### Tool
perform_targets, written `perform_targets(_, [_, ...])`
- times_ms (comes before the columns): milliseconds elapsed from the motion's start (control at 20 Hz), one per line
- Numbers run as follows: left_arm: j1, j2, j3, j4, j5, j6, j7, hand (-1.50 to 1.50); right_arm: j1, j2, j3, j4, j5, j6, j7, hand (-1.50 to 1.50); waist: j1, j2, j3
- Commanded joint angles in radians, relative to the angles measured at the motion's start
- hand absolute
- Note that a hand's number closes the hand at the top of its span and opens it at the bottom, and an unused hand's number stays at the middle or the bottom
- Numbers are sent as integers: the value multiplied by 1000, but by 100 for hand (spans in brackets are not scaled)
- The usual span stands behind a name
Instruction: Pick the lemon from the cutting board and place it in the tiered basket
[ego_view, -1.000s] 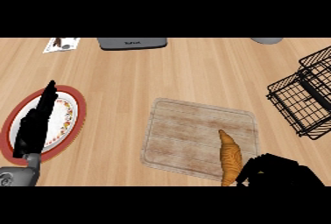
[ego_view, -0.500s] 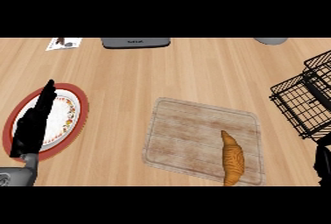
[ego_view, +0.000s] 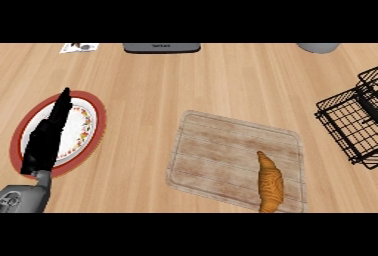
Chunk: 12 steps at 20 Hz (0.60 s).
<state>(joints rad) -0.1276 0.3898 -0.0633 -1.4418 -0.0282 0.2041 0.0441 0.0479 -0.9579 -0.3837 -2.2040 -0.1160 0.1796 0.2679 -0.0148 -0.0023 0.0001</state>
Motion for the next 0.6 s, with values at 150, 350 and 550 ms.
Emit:
perform_targets(150, [-42,-17,10,20,-17,-18,5,0,-61,-27,-23,229,229,35,-193,150,24,6,0])
perform_targets(350, [-50,-52,-27,-2,-49,6,34,0,-80,-67,2,336,430,-44,-264,150,32,9,1])
perform_targets(550, [-34,-41,11,39,-38,-20,-30,0,-211,-79,55,580,488,-84,-357,150,40,9,0])
